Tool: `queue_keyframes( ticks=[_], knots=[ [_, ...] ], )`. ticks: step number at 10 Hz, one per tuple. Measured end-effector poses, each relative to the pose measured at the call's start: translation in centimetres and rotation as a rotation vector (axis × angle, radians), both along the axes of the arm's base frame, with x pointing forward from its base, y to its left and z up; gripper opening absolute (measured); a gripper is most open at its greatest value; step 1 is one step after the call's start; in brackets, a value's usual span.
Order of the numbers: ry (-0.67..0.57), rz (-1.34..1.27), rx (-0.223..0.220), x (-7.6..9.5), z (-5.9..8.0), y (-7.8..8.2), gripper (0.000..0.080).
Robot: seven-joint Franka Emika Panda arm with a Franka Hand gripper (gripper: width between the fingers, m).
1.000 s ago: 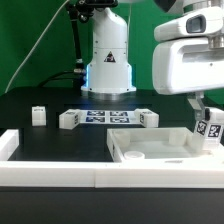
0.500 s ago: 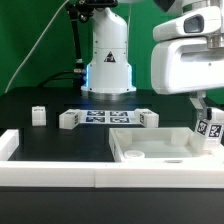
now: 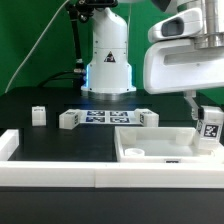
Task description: Assemble one leg
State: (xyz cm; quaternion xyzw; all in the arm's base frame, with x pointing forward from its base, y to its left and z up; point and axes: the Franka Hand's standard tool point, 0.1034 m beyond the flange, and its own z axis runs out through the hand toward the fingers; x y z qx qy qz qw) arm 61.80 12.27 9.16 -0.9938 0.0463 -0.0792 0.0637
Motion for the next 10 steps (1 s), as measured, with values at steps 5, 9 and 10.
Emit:
queue_keyframes(
  ticks=[5,9,10],
  knots=[
    [0.004,-0.429,0.081,0.1,-0.2,-1.0,0.0301],
    [0.072,-0.905,0.200,-0.1,-0.1,-1.3,0.0301],
    [0.091,-0.996,0.228,-0.1,-0.1,-0.9,0.0301]
  ],
)
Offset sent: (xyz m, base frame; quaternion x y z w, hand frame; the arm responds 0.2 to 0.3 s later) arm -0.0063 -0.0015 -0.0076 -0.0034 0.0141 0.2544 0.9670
